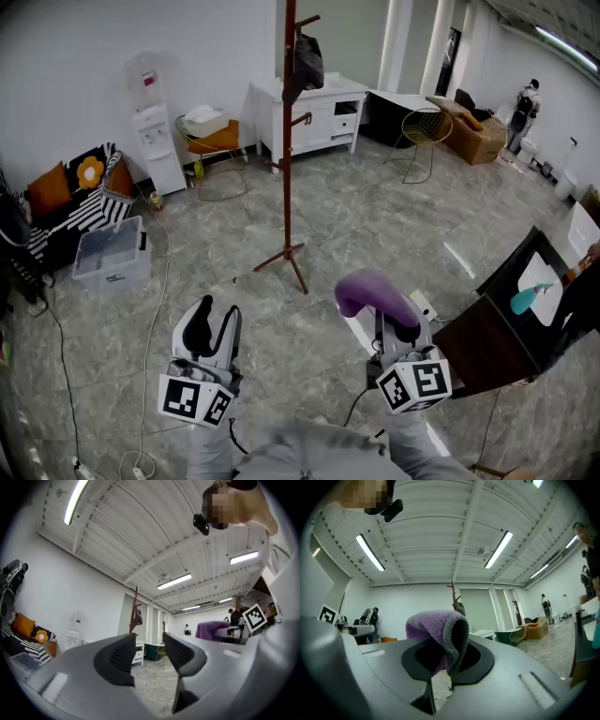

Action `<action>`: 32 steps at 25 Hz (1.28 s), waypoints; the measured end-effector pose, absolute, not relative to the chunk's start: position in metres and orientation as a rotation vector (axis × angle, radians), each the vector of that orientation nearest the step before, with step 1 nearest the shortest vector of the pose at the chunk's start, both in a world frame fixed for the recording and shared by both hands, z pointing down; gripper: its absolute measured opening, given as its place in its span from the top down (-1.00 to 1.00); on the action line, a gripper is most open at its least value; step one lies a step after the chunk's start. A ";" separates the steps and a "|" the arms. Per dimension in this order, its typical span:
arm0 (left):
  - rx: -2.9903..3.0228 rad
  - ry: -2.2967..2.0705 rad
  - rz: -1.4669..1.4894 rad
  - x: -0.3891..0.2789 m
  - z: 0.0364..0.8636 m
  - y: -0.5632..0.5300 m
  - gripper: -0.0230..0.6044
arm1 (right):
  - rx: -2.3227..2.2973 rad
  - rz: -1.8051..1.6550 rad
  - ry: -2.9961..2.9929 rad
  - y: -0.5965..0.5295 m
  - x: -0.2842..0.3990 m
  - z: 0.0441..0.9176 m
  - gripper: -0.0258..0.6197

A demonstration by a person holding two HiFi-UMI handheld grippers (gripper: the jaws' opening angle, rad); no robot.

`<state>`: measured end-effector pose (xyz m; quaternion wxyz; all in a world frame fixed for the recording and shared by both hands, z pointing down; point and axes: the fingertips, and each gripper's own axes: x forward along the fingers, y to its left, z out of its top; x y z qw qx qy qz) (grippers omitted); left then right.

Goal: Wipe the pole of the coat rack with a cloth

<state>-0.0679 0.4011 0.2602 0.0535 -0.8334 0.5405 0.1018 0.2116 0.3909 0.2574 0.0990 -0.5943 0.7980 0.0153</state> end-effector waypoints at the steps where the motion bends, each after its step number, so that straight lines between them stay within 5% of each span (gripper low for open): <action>1: -2.532 1.640 0.307 -0.067 0.260 0.401 0.27 | -1.759 0.046 2.357 0.391 0.212 0.257 0.79; 32: -2.603 1.613 0.306 -0.117 0.288 0.370 0.28 | -1.847 -0.026 2.315 0.375 0.163 0.281 0.79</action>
